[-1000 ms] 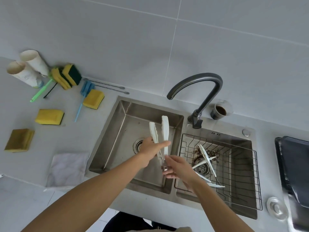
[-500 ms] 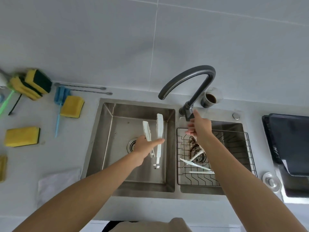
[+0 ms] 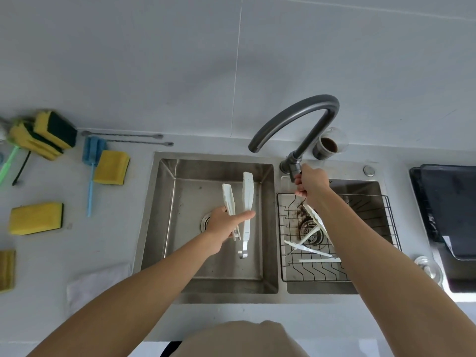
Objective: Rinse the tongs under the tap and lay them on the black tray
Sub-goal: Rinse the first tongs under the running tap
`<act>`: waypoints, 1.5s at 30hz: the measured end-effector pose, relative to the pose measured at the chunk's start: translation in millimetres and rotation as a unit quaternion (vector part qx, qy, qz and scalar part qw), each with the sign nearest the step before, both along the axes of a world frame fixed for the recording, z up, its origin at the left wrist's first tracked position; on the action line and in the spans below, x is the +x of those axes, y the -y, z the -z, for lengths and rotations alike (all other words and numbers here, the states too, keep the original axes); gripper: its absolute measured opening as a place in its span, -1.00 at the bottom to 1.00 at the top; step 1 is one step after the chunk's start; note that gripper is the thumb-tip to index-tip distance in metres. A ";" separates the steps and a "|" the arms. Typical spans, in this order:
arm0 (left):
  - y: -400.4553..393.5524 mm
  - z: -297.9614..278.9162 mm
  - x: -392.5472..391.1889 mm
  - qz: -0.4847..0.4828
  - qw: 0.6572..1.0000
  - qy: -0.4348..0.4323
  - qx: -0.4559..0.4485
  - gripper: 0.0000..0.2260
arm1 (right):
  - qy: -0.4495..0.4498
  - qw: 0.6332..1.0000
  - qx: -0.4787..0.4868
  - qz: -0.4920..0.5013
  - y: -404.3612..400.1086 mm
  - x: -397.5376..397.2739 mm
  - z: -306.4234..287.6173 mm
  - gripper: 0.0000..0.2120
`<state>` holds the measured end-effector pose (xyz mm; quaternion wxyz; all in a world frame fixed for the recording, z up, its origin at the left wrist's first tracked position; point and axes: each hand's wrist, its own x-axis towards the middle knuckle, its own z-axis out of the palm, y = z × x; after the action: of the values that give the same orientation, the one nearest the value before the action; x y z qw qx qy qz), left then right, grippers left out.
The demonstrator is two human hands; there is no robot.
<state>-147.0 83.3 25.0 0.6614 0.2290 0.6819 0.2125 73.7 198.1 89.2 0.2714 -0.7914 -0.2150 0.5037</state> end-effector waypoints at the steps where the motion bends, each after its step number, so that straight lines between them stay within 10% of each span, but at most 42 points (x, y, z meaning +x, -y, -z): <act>1: 0.4 0.4 -0.1 0.000 1.000 0.000 0.000 0.15 | -0.002 1.000 -0.002 0.003 0.0 0.0 0.1 -0.67; 34: -9.2 -10.9 2.2 -0.024 1.000 0.010 -0.001 -0.12 | 0.025 0.998 0.022 0.048 34.3 -12.5 10.2 -0.62; 45: -15.9 -31.9 9.2 -0.031 0.999 0.018 0.036 -0.60 | -0.034 0.963 0.057 -0.261 81.4 -54.8 12.0 -0.68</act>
<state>-137.9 99.2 56.9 0.6581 0.2274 0.6685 0.2615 18.9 116.7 77.2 0.1825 -0.6732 -0.4333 0.5707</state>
